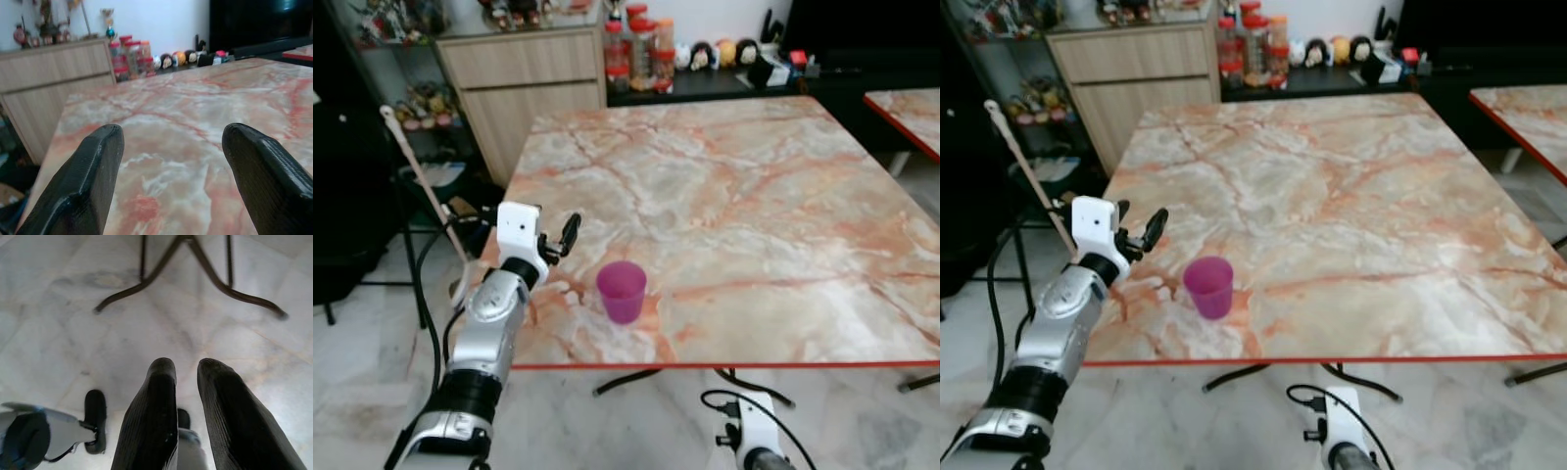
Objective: Setting the table
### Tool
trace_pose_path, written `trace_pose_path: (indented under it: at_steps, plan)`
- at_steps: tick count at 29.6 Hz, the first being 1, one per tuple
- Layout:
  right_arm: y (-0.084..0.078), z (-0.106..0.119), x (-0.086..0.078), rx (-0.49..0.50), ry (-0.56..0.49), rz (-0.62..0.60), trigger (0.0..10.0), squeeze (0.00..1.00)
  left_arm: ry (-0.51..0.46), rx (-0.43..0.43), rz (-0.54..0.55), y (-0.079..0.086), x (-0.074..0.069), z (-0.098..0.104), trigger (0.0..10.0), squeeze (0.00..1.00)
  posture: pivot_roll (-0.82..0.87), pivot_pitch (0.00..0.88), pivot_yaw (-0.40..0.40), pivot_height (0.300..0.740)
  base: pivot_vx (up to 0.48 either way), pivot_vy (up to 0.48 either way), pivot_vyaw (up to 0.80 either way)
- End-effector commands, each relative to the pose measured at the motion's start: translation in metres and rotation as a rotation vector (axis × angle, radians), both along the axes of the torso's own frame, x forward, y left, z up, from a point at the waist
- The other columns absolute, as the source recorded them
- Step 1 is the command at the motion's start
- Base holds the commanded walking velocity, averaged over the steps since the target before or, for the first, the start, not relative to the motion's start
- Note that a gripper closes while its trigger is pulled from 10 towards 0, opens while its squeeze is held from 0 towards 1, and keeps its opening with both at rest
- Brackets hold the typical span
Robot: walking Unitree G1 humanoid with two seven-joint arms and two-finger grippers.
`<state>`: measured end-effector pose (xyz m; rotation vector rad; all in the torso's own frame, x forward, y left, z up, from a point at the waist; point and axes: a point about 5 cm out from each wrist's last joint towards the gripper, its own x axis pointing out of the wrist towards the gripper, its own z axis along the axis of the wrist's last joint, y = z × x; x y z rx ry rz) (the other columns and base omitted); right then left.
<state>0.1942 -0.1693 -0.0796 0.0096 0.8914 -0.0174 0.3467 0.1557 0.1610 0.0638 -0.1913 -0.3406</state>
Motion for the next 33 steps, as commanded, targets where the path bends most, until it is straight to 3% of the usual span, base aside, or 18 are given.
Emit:
trace_pose_path:
  at_steps: [1,11,12,14,33]
  plan:
    - [0.000,0.000,0.001,-0.004,0.003,0.004,10.0,0.00,-0.008,0.043,-0.041,0.000,-0.001,0.005,10.0,0.00,0.08,0.000,0.064,0.714,0.000,0.000,0.00]
    - [0.002,0.000,0.000,-0.001,0.006,0.005,10.0,0.00,0.000,0.067,-0.055,0.000,0.000,0.010,10.0,0.00,0.07,0.000,0.073,0.714,0.000,0.000,0.00]
    - [0.002,0.000,0.000,-0.001,0.006,0.007,10.0,0.00,-0.003,0.078,-0.061,-0.004,-0.001,0.009,0.0,0.00,0.07,0.000,0.073,0.714,0.000,0.000,0.00]
    - [0.002,0.000,0.000,-0.002,0.007,0.009,10.0,0.00,-0.003,0.084,-0.072,-0.010,-0.001,0.008,0.0,0.00,0.07,0.000,0.072,0.714,0.000,0.000,0.00]
    - [0.002,-0.001,0.000,0.001,0.009,-0.002,10.0,0.00,-0.001,0.145,-0.229,-0.021,-0.005,0.011,0.0,0.00,0.07,0.000,0.080,0.714,0.000,0.000,0.00]
